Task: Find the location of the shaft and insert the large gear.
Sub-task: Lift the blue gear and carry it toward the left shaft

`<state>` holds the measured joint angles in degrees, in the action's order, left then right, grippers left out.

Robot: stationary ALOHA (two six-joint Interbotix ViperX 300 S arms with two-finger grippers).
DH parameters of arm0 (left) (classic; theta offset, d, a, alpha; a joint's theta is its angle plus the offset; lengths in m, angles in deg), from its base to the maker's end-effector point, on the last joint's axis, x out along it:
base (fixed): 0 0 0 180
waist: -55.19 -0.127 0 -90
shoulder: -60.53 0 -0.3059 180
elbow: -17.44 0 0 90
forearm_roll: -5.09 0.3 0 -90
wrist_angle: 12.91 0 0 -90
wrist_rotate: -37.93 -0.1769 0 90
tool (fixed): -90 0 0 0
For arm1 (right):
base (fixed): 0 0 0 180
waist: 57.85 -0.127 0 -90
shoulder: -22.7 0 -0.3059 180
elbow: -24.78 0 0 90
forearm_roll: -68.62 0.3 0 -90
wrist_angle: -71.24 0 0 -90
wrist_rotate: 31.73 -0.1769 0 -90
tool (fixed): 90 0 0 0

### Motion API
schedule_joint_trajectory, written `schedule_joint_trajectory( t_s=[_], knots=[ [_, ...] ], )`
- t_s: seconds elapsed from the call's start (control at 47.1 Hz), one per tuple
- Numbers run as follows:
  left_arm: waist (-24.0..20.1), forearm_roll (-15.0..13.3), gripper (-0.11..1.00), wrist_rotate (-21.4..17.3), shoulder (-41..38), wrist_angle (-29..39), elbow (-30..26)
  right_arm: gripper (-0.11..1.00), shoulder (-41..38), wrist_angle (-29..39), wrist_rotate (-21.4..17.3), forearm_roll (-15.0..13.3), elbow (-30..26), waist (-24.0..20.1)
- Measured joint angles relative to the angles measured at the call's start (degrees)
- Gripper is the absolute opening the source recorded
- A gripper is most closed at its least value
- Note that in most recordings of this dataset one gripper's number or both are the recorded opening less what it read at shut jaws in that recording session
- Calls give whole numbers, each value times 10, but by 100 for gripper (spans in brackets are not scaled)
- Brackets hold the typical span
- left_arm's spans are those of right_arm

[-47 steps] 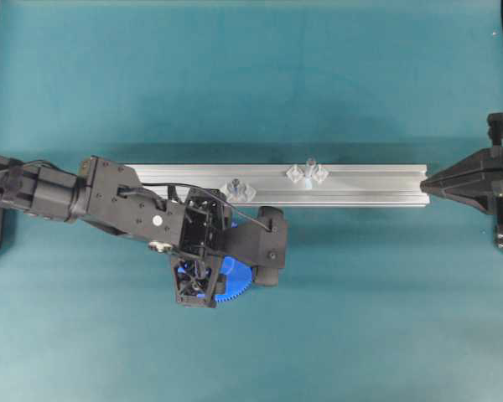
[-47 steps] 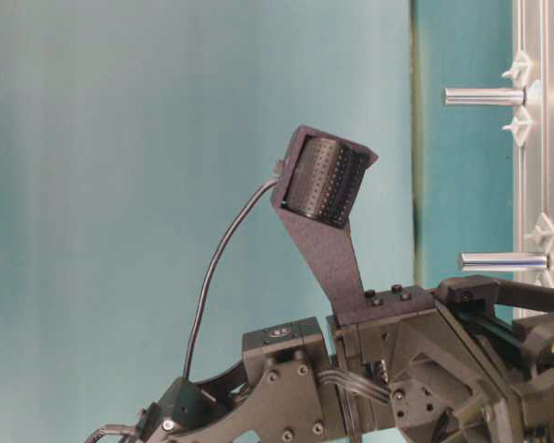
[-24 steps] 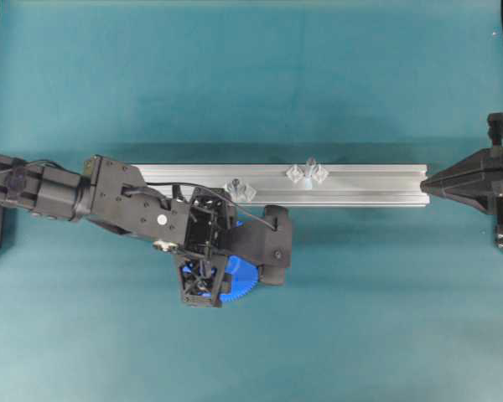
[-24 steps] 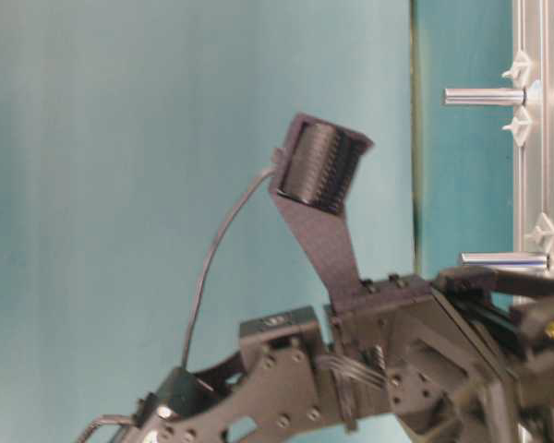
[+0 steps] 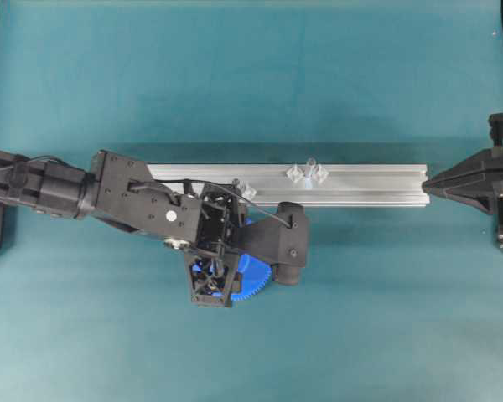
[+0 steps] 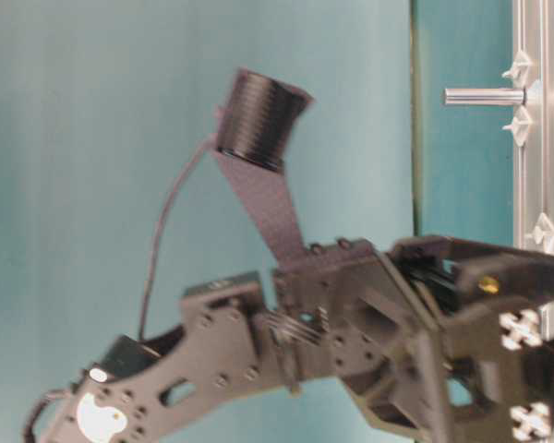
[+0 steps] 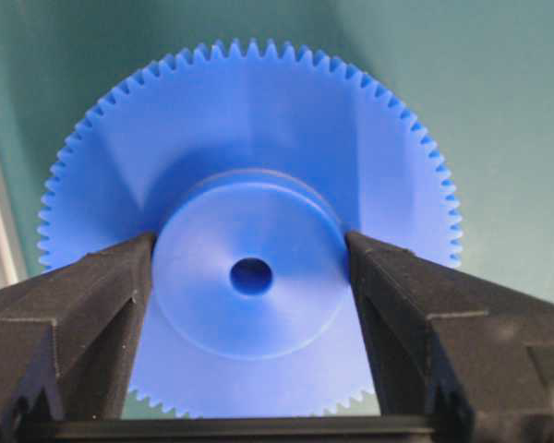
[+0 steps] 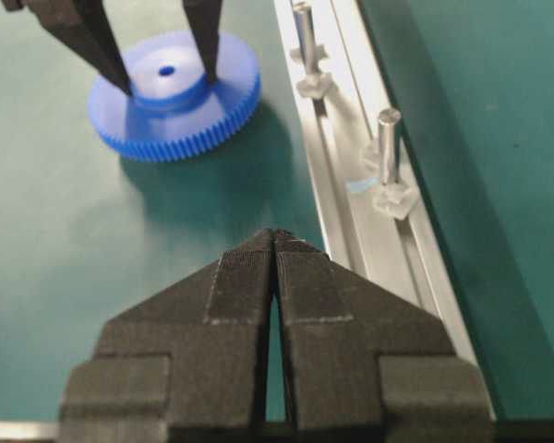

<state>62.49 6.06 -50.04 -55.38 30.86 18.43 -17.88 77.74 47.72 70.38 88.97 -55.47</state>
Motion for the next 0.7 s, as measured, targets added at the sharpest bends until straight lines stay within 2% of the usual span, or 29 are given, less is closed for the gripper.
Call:
schedule_joint_trajectory(
  t_s=[0.361, 0.7],
  knots=[
    [-3, 0, 70, -1, -1, 66, -59, 1, 0, 0, 0, 0, 0, 0],
    [-18, 0, 71, -10, -1, 89, -95, 1, 0, 0, 0, 0, 0, -1]
  ],
)
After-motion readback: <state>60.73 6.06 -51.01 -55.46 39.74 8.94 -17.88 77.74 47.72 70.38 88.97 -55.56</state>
